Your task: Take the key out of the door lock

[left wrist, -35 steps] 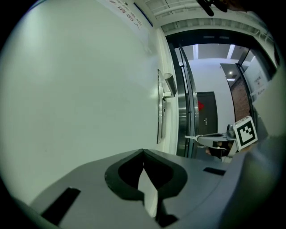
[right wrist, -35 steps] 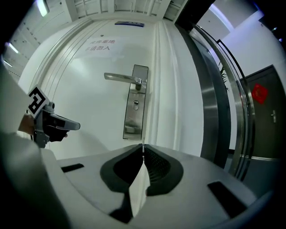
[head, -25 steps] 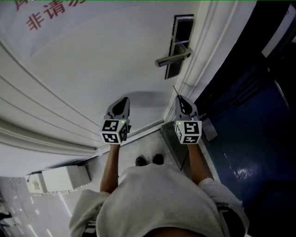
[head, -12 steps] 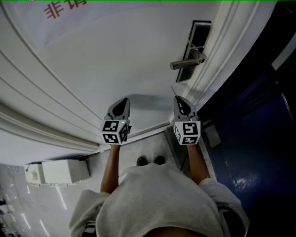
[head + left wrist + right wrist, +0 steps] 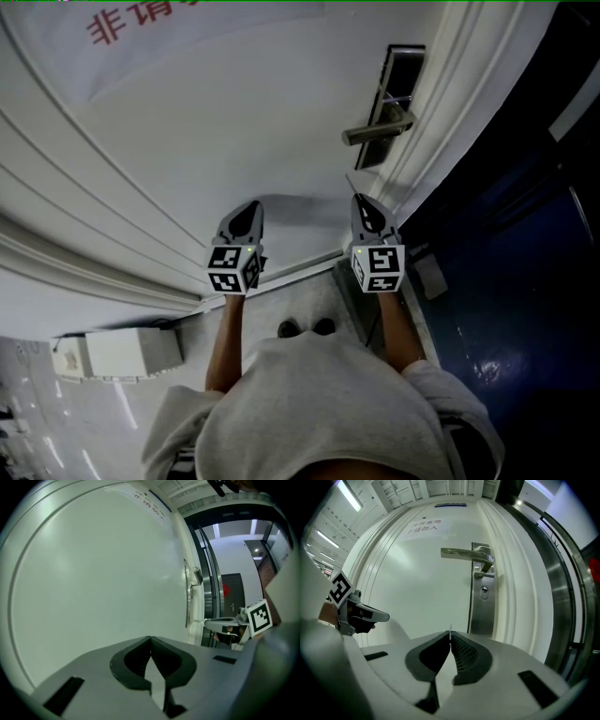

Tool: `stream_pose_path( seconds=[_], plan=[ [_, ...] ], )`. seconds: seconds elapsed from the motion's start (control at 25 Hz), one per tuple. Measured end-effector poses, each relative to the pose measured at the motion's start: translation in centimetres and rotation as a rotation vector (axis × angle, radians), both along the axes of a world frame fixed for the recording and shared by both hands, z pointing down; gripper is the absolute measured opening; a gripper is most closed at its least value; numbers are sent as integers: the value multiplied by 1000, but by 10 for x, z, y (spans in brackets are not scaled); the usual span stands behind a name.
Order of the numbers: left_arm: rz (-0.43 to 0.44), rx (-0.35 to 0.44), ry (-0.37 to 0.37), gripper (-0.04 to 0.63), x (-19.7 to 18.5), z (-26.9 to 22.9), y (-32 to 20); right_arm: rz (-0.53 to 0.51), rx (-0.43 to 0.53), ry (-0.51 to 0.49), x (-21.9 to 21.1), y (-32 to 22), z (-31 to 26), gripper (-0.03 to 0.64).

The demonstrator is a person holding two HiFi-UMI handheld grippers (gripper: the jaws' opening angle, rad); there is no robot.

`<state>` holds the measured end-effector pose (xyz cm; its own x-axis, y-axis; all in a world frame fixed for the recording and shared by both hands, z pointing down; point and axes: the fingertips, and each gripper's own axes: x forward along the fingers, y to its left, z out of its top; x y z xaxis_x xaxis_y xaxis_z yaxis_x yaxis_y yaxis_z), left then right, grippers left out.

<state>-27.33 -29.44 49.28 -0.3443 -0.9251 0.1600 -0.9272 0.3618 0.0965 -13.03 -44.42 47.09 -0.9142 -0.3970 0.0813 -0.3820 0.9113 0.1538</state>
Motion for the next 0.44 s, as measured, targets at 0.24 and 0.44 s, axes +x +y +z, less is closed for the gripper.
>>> stream_pose_path(
  seconds=[0.24, 0.44],
  plan=[
    [13, 0, 2, 18, 2, 1, -6, 11, -3, 10, 1, -3, 3, 29],
    [21, -7, 0, 18, 4, 2, -9, 6, -12, 16, 0, -3, 4, 29]
  ],
)
